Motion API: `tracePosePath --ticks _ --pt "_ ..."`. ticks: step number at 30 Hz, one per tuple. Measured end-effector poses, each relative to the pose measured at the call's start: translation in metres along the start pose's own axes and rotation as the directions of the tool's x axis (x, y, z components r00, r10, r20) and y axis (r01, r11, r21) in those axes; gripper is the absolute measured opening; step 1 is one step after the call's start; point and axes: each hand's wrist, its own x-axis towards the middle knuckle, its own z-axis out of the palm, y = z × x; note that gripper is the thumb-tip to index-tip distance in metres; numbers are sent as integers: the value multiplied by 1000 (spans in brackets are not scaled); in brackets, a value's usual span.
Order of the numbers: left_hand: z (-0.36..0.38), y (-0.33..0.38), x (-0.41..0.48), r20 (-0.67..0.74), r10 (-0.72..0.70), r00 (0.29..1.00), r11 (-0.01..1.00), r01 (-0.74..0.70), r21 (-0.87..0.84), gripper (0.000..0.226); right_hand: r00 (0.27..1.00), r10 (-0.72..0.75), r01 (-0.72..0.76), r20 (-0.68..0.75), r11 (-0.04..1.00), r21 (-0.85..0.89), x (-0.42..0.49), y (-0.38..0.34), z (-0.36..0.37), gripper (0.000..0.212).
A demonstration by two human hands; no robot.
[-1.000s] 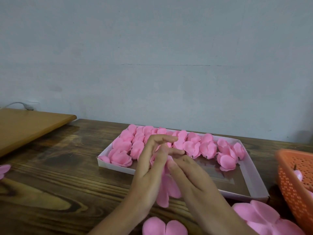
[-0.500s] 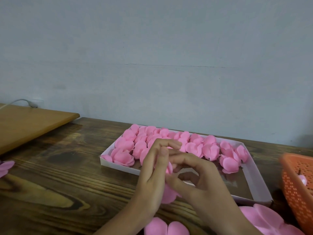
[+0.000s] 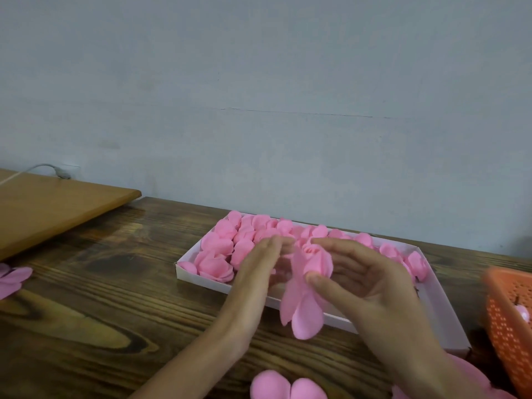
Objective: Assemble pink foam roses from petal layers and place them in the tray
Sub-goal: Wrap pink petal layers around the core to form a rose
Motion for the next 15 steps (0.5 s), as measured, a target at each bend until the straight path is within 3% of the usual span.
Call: tracePosePath --ticks 1,3,5,10,15 --pt "-4 0 2 34 -48 998 999 47 3 45 995 -64 58 80 995 76 -16 12 2 35" --pt "-10 -1 3 75 -139 987 986 145 -85 36 993 -83 92 -80 990 110 -14 15 -13 32" --pt "-10 -4 3 80 -167 983 969 179 -171 39 995 -89 93 -44 989 115 -13 26 -12 32" --pt "-8 -5 1 -21 -164 986 921 145 -362 49 998 -56 58 -21 989 134 -9 29 -22 34" --pt "-2 3 -5 -147 -104 984 949 54 -311 44 994 -48 49 95 999 -3 -12 24 -17 36"
